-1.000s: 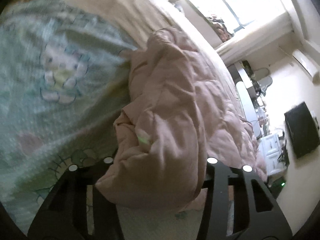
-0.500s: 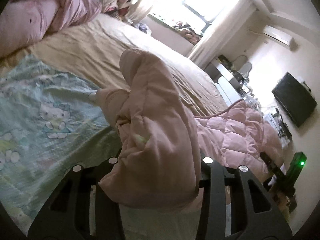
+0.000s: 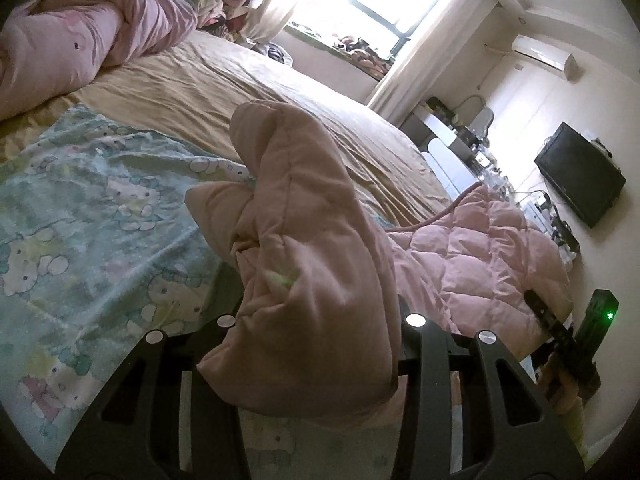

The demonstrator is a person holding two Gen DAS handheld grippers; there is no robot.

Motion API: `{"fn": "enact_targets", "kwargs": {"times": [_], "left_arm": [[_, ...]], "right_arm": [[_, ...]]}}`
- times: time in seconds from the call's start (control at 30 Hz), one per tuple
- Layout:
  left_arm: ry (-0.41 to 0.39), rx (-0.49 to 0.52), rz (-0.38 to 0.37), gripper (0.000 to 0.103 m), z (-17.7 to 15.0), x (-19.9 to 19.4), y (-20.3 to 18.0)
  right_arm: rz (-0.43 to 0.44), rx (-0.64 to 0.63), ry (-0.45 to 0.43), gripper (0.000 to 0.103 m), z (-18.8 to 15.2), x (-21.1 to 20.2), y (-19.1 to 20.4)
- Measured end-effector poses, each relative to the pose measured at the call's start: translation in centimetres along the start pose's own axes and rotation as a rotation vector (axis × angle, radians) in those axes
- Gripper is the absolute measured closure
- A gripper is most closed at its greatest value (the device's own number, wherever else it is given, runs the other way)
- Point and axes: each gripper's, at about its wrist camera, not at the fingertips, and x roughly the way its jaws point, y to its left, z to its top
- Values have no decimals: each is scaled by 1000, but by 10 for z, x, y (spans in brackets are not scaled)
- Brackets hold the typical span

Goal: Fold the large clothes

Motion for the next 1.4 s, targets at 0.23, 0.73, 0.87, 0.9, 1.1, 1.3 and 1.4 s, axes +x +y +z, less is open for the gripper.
{"fn": "enact_targets", "kwargs": {"times": [0.23, 0.73, 0.87, 0.9, 1.1, 1.3, 1.4], "left_arm": [[3, 23, 18, 71, -19, -10, -2], [34, 46, 78, 71, -66, -26, 8], [38, 49, 98, 70, -79, -31, 11], [39, 50, 100, 70, -81, -32, 12], [51, 47, 113, 70, -96, -40, 19], [60, 38, 123, 69, -106, -44, 25], [64, 39, 130, 69, -110, -45, 27]], "right_arm": [[-3, 14, 2, 78, -18, -12, 2], [-8, 122, 53, 78, -65, -30, -16], [-14, 159, 66, 78, -79, -35, -21], [-13, 170, 68, 78, -81, -37, -23], [-2, 209, 75, 78, -95, -46, -28], [-6, 222, 79, 78, -106, -55, -27], [-13, 231, 88, 78, -110, -57, -26]]}}
